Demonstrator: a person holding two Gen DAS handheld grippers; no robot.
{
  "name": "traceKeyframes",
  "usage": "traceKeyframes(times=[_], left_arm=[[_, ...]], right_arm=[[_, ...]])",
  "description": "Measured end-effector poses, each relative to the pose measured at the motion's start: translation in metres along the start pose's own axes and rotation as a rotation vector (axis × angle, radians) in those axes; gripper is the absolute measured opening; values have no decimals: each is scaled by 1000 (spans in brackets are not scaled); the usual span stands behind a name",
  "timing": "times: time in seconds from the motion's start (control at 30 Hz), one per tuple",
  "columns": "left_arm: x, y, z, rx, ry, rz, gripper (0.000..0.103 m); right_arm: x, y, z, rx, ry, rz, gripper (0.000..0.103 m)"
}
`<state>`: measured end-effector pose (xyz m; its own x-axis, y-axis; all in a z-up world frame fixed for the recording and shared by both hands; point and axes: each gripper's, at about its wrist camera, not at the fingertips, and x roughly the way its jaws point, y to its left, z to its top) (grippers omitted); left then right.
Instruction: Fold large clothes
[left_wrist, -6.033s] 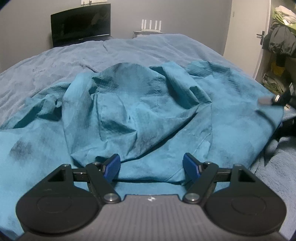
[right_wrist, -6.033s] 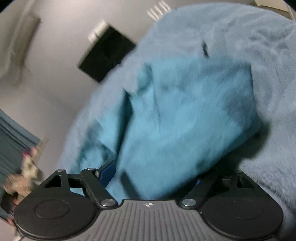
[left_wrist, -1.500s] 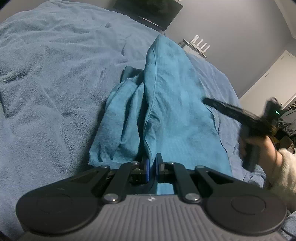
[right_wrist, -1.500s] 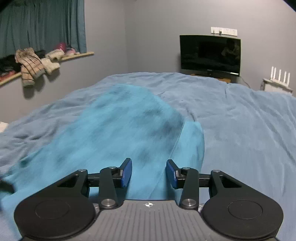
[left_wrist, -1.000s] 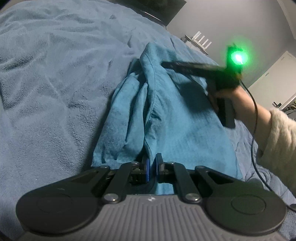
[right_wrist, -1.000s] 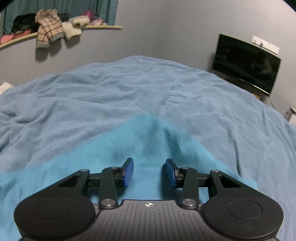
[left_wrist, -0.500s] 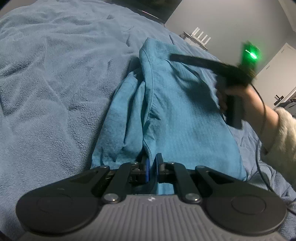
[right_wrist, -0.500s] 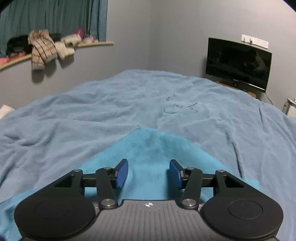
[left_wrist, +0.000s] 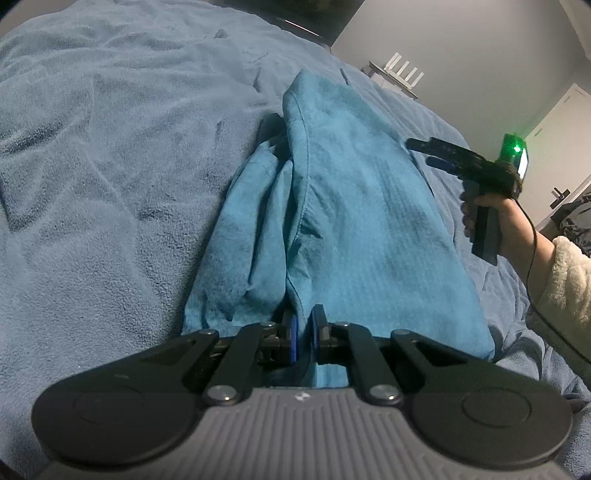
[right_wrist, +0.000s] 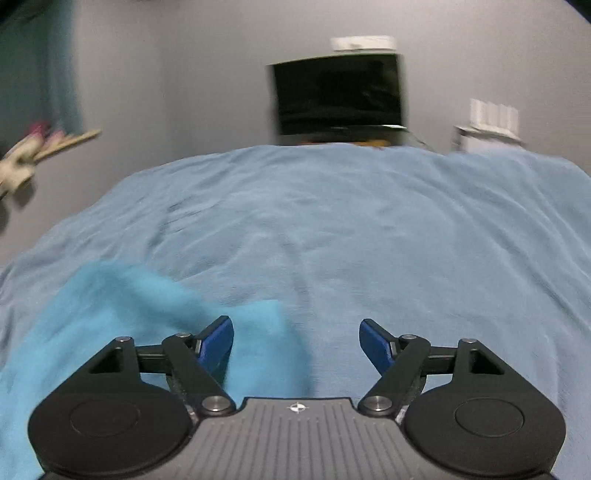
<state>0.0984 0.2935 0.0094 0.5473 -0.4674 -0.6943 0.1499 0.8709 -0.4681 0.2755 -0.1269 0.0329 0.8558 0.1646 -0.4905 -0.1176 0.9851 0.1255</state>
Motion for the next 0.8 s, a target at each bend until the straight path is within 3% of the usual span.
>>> traceKeyframes(times=[0.03,0.13,0.33,0.37,0.43,0.5,0.67,0.8], left_arm=[[1,0,0,-2,2,1,4],[2,0,1,-7,5,-1,5],[5,0,3,-11,10,-1,5],[5,0,3,-11,11,0,6],[5,-1,3,-9,12,4,6],[4,-1,3,-10,10,6,6],[5,0,3,-18,14,12,7],[7,0,3,-23,19,12,7]], right_arm=[[-4,-8,0,39,-4,11,68],[-21,-25,-6,142,-5,94,66],[-67,6,-57,-2,79,297,67],[-69,11,-66,-38,88,291,69],[-65,10,-73,-30,81,267,90],[-49,-8,-68,115,134,301,95],[6,-70,-79,582,328,587,96],[38,-85,-85,703,345,706,97]])
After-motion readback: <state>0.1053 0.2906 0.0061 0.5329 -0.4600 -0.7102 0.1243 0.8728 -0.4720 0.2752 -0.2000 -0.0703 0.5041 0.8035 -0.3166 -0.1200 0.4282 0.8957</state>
